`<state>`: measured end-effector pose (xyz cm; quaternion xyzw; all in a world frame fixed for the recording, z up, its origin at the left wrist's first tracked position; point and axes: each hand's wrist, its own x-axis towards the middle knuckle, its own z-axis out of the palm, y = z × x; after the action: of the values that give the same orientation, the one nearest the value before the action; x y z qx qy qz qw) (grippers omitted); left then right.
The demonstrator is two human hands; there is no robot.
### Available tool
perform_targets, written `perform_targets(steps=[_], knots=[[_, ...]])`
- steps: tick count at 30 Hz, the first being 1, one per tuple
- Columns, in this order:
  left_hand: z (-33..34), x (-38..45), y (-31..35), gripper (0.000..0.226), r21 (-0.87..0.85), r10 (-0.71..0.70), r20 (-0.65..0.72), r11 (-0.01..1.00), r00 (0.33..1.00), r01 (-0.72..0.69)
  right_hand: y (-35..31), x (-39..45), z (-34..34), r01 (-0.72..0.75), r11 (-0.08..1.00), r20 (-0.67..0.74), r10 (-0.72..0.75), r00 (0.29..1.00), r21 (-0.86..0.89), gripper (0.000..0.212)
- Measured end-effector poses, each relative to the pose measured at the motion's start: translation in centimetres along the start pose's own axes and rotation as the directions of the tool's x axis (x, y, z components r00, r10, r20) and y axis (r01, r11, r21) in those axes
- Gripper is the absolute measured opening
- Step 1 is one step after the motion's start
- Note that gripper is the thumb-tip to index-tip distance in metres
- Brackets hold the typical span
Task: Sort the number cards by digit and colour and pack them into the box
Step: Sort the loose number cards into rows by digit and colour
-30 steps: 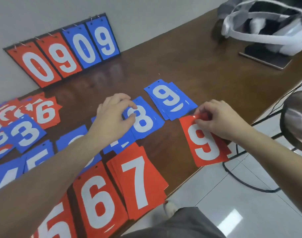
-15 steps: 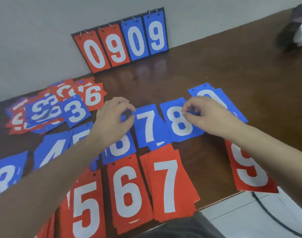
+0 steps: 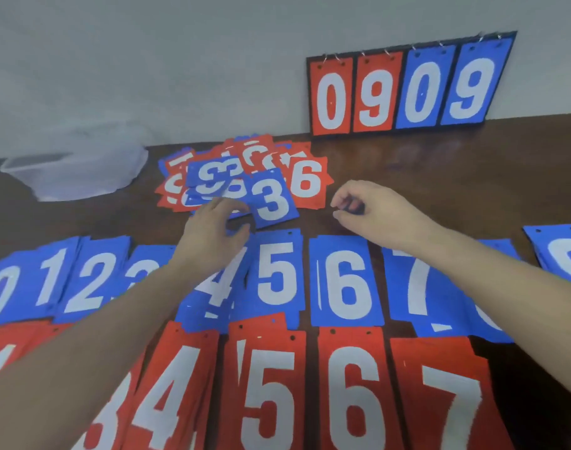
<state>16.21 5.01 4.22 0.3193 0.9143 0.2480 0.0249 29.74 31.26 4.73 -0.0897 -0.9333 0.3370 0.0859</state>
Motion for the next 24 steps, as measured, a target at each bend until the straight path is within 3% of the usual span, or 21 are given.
perform_targets(steps=[6, 12, 15, 19, 24], knots=[[-0.3, 3.4, -3.0, 0.039, -0.041, -0.126, 0.008, 0.991, 0.992, 0.126, -0.6, 5.8, 2.1, 0.004, 0.996, 0.024, -0.002, 1.0, -0.084, 0.023], [1.6, 7.6, -1.3, 0.062, 0.036, 0.033, 0.041, 0.999, 0.999, -0.035, 1.1, 10.8, 2.4, -0.077, 0.976, 0.007, 0.08, 0.997, -0.205, 0.041], [2.1, 9.6, -1.6, 0.074, 0.031, 0.036, 0.12, 0.999, 0.992, -0.04, 2.5, 12.3, 2.3, -0.097, 0.97, -0.004, 0.098, 0.995, -0.224, 0.055], [3.3, 10.1, -3.0, 0.097, 0.104, 0.033, 0.225, 0.993, 0.974, -0.057, 4.0, 12.7, 2.7, -0.018, 0.966, 0.165, 0.063, 0.984, -0.259, 0.087], [3.6, 9.9, -3.0, 0.089, 0.078, 0.025, 0.165, 0.996, 0.986, -0.038, 4.6, 12.3, 3.3, 0.041, 0.947, 0.243, 0.039, 0.969, -0.318, 0.1]])
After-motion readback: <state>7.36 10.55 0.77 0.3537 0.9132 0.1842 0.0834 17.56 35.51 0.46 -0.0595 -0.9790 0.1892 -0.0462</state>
